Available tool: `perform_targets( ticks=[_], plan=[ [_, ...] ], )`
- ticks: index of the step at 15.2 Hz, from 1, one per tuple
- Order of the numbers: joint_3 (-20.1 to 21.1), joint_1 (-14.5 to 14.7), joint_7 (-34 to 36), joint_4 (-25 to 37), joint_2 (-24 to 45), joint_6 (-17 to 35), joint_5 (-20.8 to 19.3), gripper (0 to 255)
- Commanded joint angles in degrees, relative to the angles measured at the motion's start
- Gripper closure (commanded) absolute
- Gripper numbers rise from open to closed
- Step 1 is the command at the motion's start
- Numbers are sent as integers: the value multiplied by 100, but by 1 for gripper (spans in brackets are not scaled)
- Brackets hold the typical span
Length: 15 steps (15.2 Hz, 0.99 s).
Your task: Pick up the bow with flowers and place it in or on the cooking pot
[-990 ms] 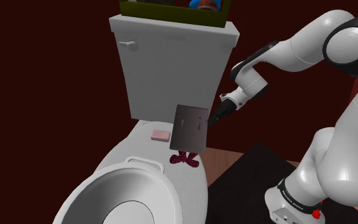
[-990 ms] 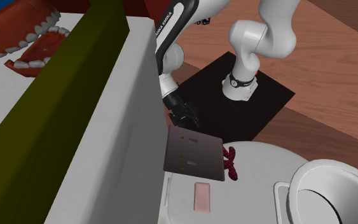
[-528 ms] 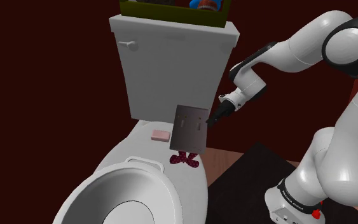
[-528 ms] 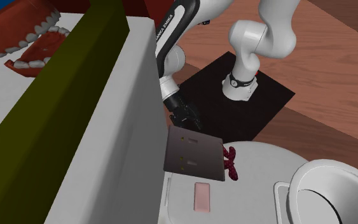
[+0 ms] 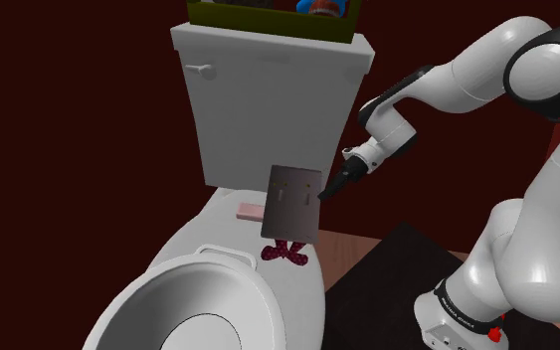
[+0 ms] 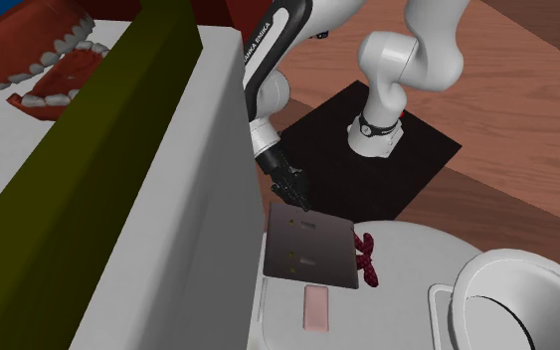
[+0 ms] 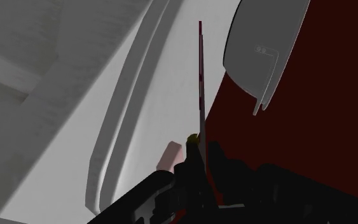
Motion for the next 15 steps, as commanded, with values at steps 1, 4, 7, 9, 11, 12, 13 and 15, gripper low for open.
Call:
perform_targets(
  ticks=[1,4,7,9,11,12,13,15],
  plan=[
    [3,3,-1,-3,2,1,-3,255],
    [-12,16,80,-15,-99,21,-58,255],
    [-48,46,327,-44,-401,76,-228,255],
    [-62,59,495,-59,-600,110,-340,255],
    [-68,66,666,-69,-795,140,-451,255],
    [-68,67,752,-72,-891,153,-505,255],
    [-66,67,838,-74,-985,166,-559,255],
    [-57,63,1010,-74,-1170,186,-664,255]
  ],
)
